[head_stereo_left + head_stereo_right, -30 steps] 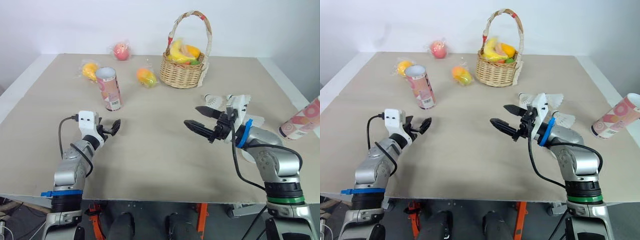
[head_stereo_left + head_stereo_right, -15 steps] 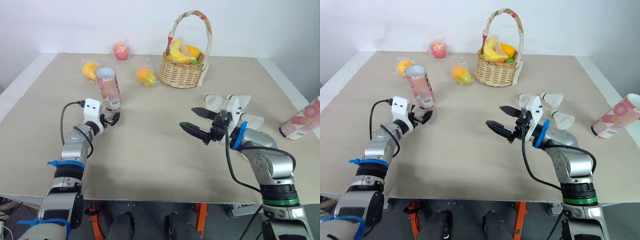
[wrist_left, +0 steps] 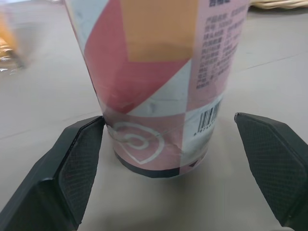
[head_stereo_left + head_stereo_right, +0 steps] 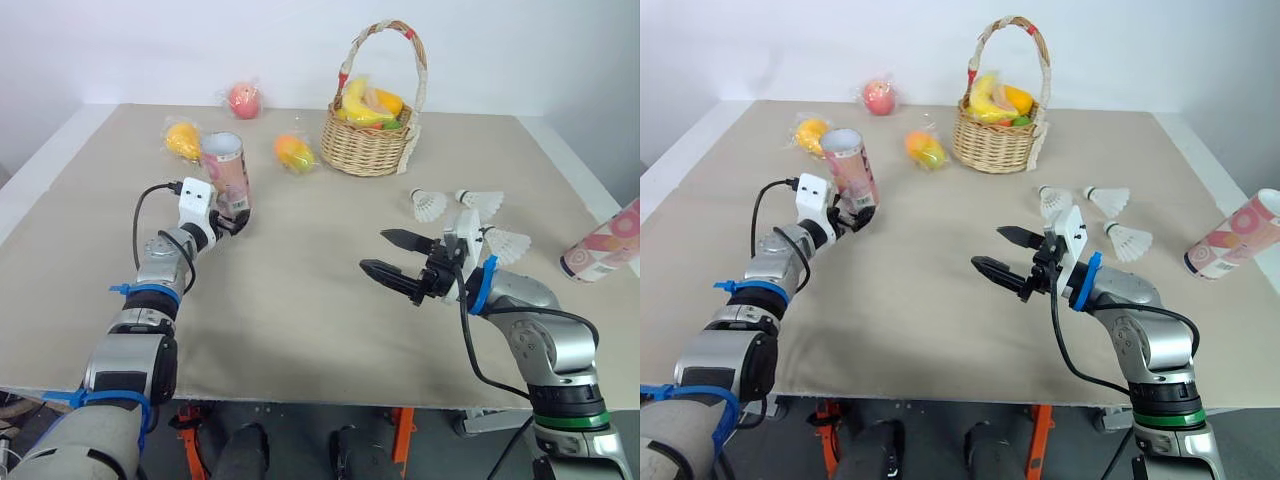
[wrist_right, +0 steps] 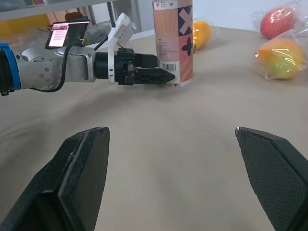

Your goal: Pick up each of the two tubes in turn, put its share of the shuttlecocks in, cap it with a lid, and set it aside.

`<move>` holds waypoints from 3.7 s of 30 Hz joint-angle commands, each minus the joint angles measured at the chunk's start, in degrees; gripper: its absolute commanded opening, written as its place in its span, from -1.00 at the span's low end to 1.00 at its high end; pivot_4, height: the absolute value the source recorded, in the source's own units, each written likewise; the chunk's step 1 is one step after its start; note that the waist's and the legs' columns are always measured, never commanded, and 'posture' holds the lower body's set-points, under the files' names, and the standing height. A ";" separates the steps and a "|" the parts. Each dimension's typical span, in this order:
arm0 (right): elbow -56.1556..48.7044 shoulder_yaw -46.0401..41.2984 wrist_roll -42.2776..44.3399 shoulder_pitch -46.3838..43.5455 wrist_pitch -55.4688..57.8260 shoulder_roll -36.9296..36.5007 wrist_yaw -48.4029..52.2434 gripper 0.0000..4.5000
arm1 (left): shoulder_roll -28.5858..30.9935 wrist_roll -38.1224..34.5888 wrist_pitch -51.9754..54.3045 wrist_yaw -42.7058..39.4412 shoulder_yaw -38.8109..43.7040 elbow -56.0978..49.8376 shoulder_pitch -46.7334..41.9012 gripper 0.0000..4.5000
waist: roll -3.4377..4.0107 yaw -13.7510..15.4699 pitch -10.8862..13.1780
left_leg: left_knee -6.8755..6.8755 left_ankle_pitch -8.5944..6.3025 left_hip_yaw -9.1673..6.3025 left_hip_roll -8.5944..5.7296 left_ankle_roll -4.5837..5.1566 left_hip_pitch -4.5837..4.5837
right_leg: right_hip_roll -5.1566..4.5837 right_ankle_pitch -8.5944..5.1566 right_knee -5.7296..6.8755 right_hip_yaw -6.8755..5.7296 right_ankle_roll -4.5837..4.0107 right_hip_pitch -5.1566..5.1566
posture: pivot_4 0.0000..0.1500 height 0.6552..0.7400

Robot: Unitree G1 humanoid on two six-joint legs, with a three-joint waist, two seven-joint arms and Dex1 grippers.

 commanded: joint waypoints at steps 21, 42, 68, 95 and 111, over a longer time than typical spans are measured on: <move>-4.05 -1.86 2.06 -0.38 1.10 -1.07 -2.23 1.00 | -0.84 0.91 -3.36 4.96 2.72 9.26 -7.44 0.42 | -0.01 0.02 0.01 | 0.01 0.00 -0.03 -0.01 0.00 -0.03 | -0.01 -0.01 0.00 -0.04 0.01 0.00 | 1.00 1.00; -4.48 -5.73 -0.61 2.77 3.95 -5.57 -8.26 1.00 | 19.36 -5.65 11.07 -53.59 -12.77 -43.54 13.19 0.42 | 0.00 -1.01 0.01 | -0.11 -0.01 -0.01 0.09 -0.09 0.01 | -0.01 -0.13 0.13 -0.06 -0.24 -0.06 | 1.00 1.00; 67.46 1.16 -28.78 -37.82 -23.20 11.82 -38.50 1.00 | 27.54 -3.54 25.12 -60.52 -22.60 -60.82 16.49 0.42 | 0.07 -1.59 0.03 | -0.43 0.39 0.01 0.15 0.19 -0.04 | 0.09 -0.04 0.32 -0.11 -0.46 -0.36 | 1.00 1.00; -6.93 7.79 -3.81 -18.49 -11.62 -11.30 13.73 -0.97 | 25.23 -4.76 24.79 -62.26 -24.07 -59.72 14.69 0.41 | 0.36 -1.32 0.15 | -0.19 0.25 -0.10 0.17 0.21 -0.15 | 0.07 -0.21 0.42 -0.22 -0.36 -0.37 | 1.00 1.00; -5.10 20.21 -18.90 -27.17 -21.26 -12.37 23.95 -0.97 | 24.24 -4.48 24.24 -63.02 -24.66 -57.19 13.28 0.41 | 0.35 -1.21 0.15 | -0.03 0.33 -0.06 0.36 0.24 0.00 | 0.19 -0.27 0.40 -0.29 -0.16 -0.20 | 1.00 1.00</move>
